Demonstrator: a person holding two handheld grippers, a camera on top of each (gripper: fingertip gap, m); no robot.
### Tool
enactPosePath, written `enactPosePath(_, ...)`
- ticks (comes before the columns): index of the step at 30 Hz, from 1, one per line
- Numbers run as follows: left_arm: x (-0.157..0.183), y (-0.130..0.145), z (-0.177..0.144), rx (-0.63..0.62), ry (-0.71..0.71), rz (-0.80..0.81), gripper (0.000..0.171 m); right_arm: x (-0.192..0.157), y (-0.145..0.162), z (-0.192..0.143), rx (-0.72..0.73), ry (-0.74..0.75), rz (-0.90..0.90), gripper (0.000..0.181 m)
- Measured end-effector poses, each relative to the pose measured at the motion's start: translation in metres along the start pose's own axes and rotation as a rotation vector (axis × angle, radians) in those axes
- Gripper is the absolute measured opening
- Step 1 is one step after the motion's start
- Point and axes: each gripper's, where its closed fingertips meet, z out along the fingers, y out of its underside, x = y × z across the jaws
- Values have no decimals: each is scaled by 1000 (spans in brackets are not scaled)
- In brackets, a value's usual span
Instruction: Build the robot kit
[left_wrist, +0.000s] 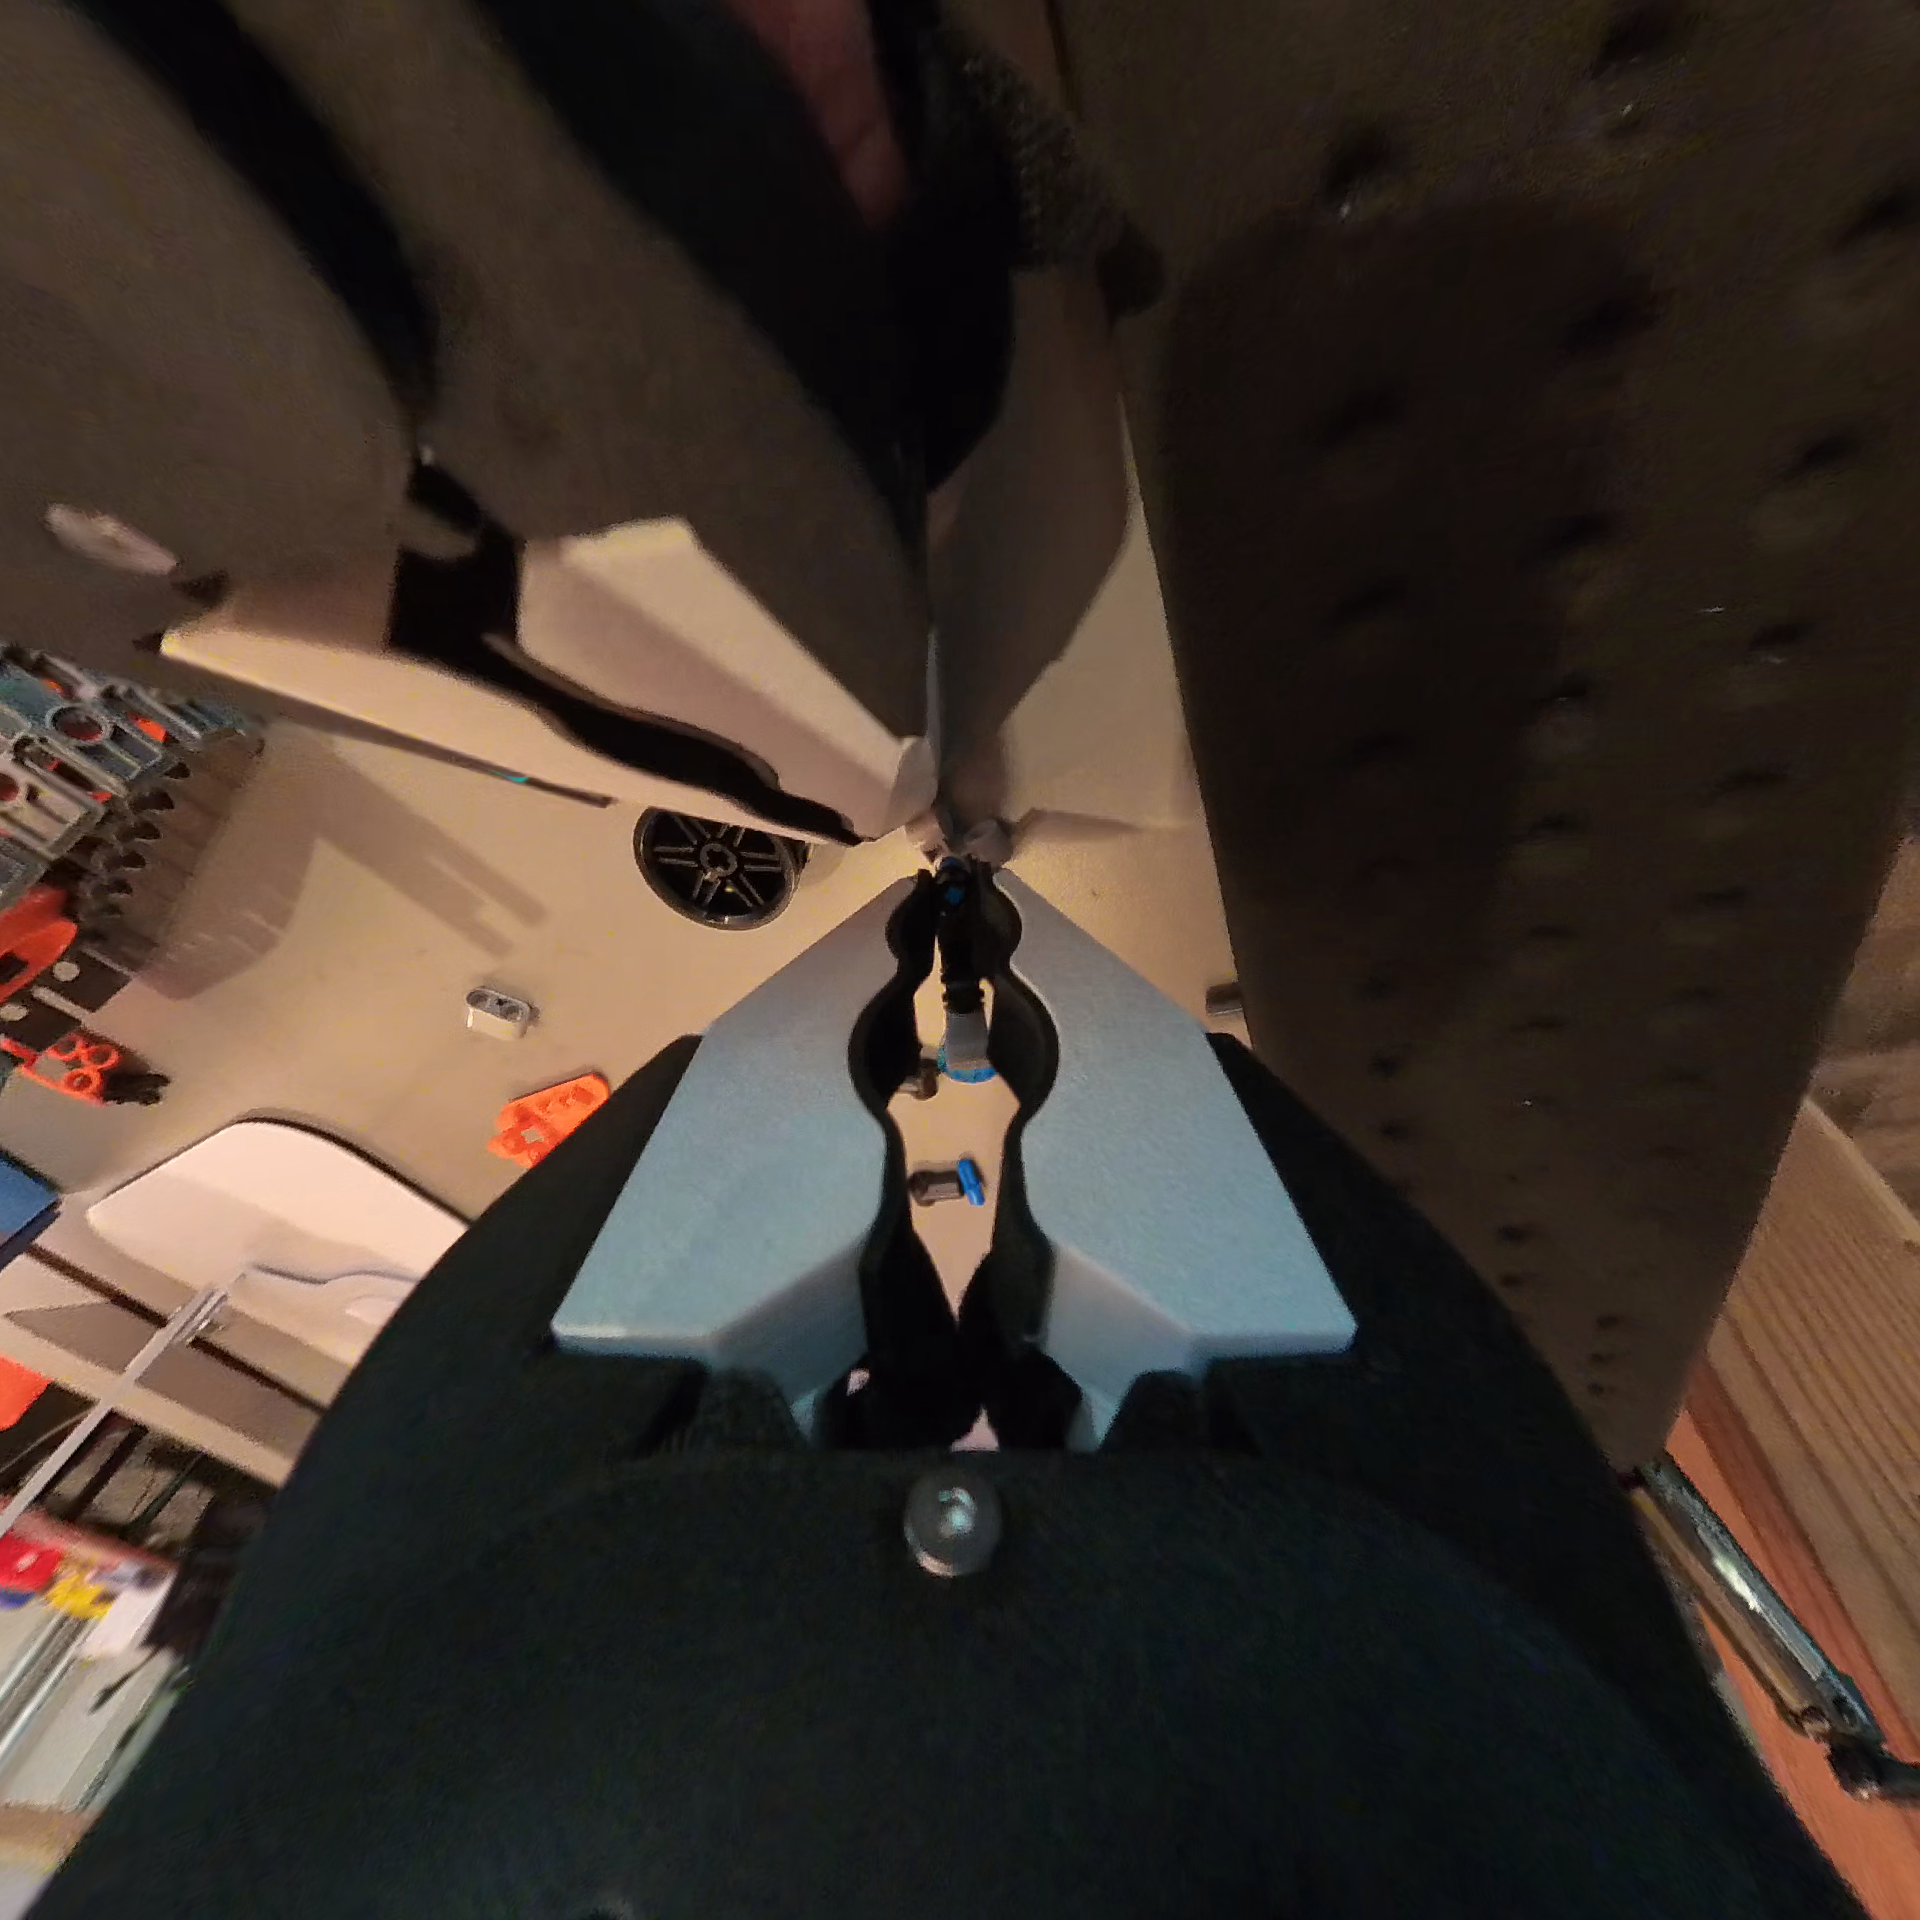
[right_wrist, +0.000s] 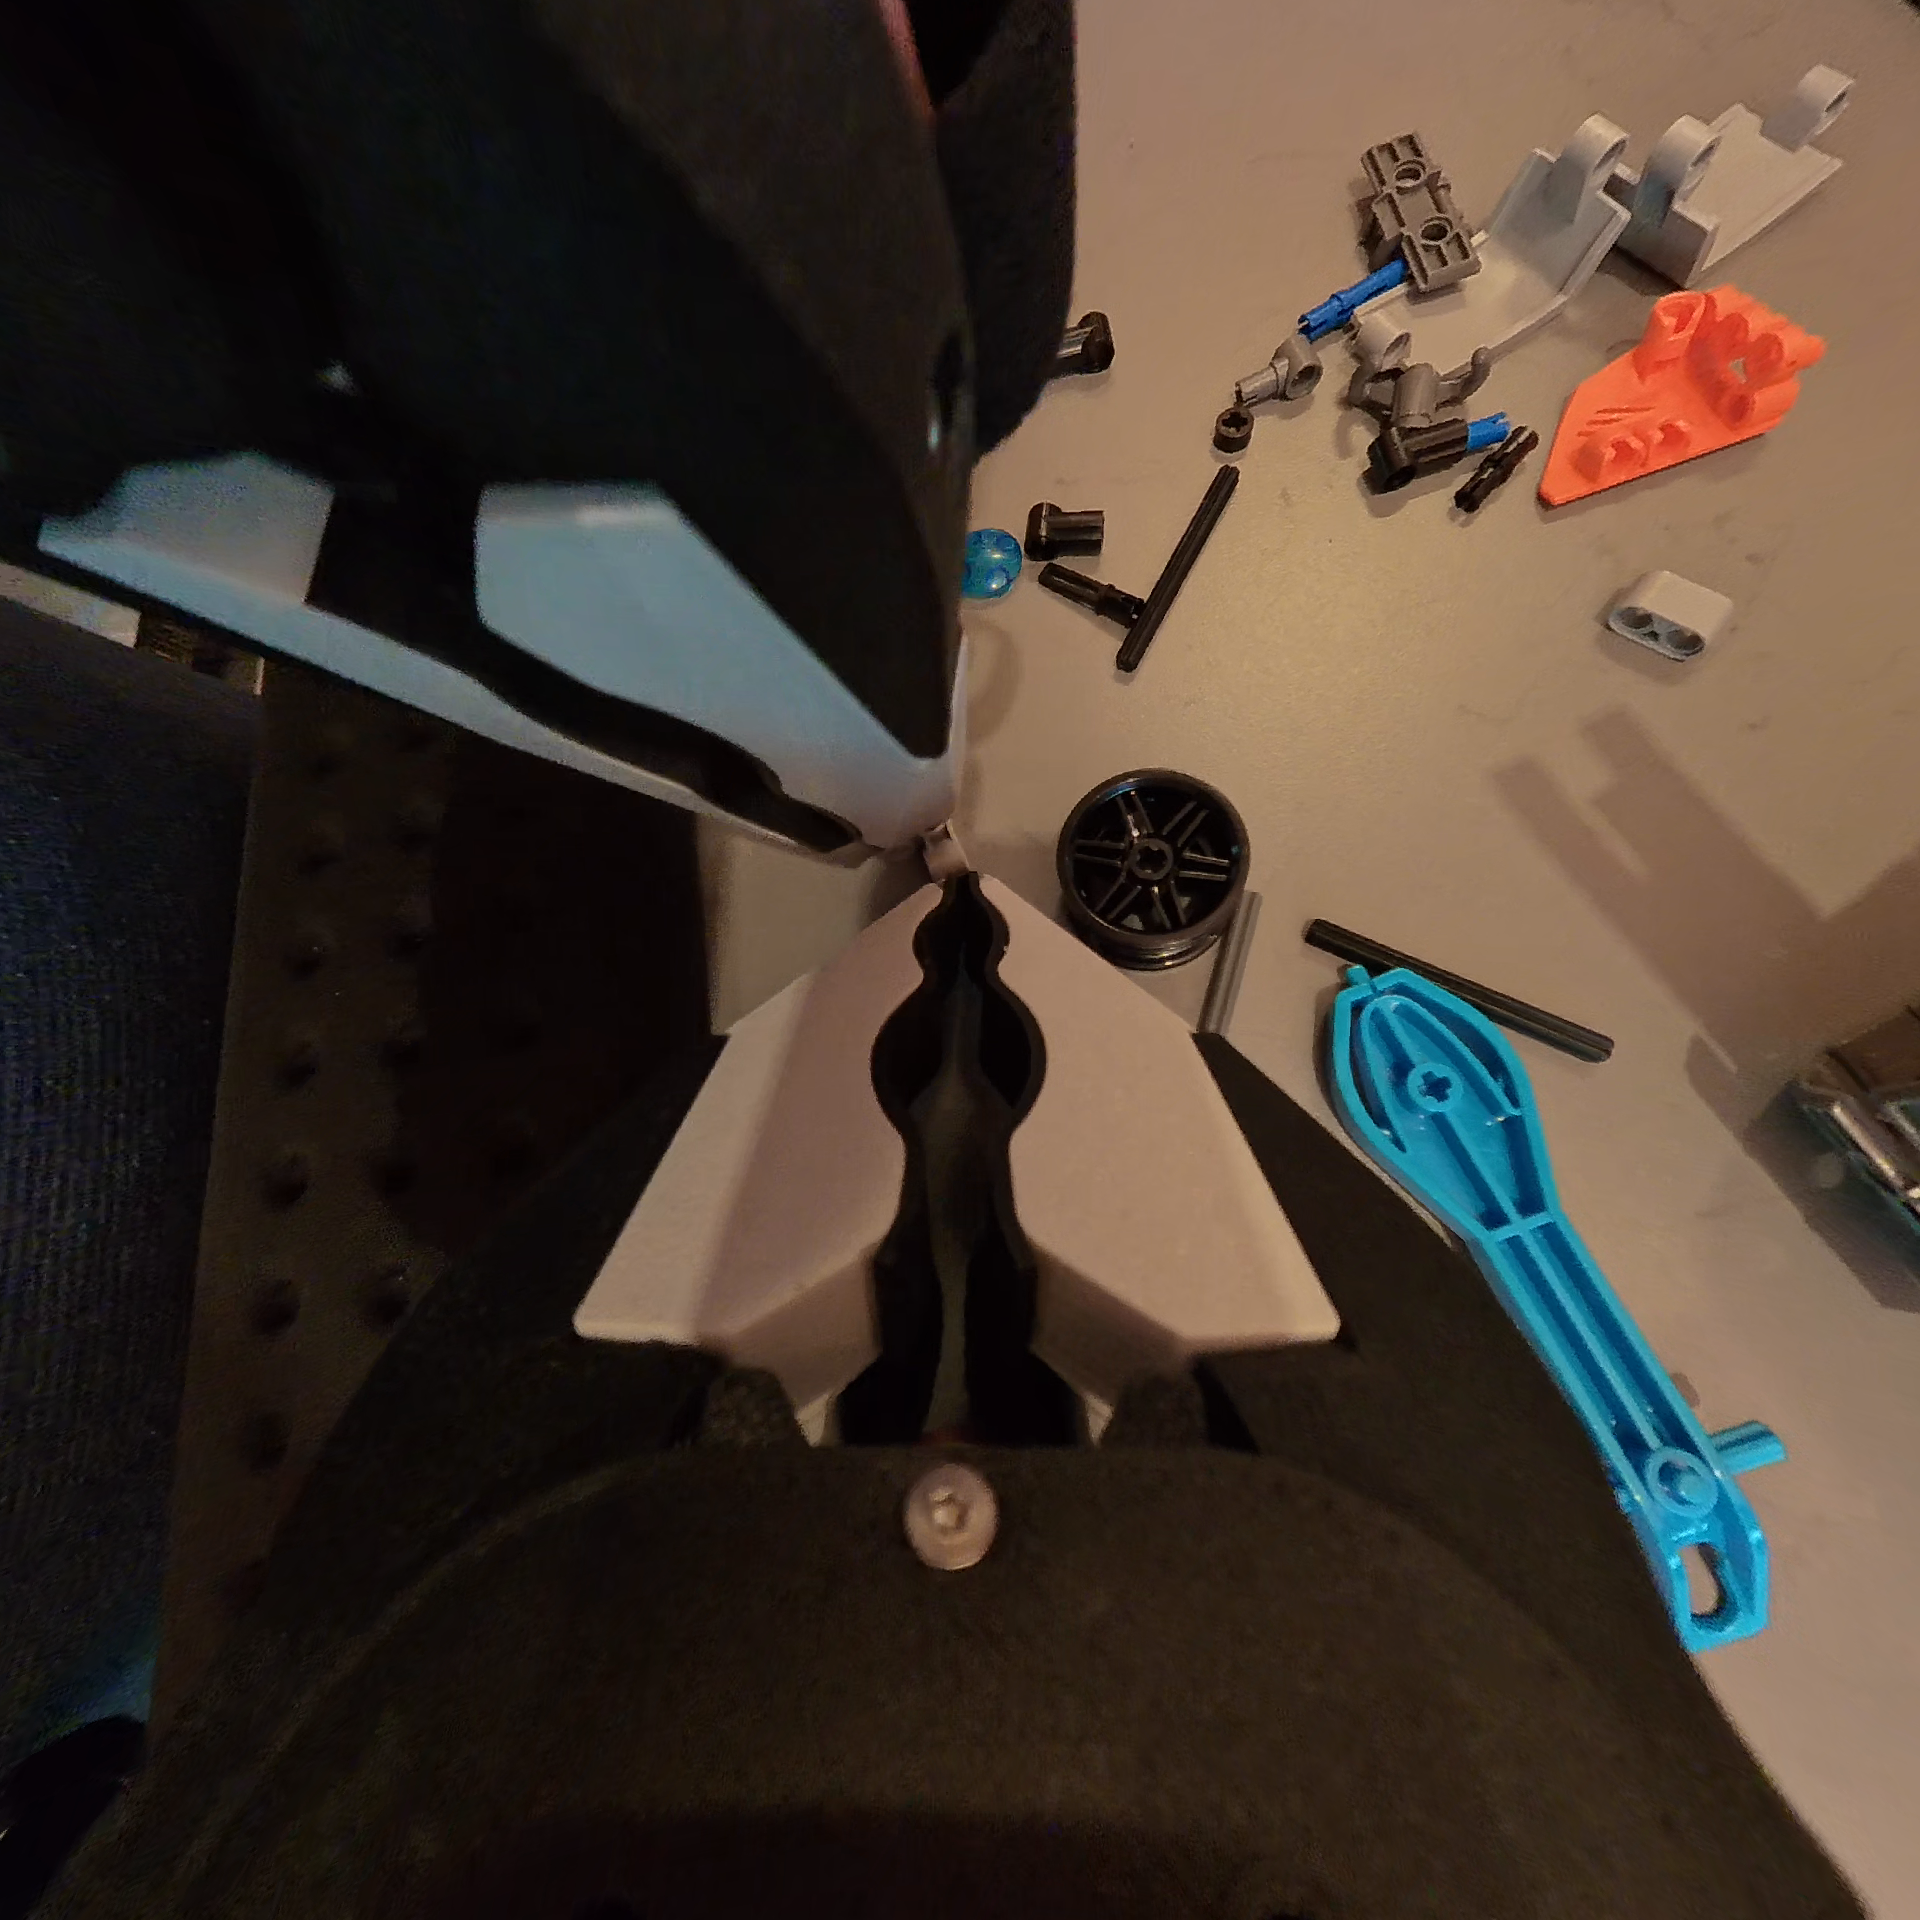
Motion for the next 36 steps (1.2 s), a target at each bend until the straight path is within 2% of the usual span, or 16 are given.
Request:
enactPosePath(5,1,2,6,142,55,-68,4,-1,0,0,-2,-13,2,0)
enactPosePath(13,1,1,5,184,110,-122,5,-2,0,0,-2,-27,10,0)
enactPosePath(17,-1,-2,5,257,113,-195,5,-2,-3,-4,34,-34,12,0)
enactPosePath(23,-5,9,6,308,82,-321,5,-2,-4,-11,61,-39,1,19)
enactPosePath(26,2,5,5,352,100,-366,5,-3,-2,-10,50,-31,-21,25)
enactPosePath(29,-4,5,3,403,59,-425,17,-5,-2,-9,46,-30,-46,25)
enactPosePath(31,-5,4,-2,455,60,-455,18,-5,-3,-10,52,-36,-44,25)
enactPosePath(36,0,11,-7,496,47,-490,27,-5,-5,-14,81,-38,-49,23)
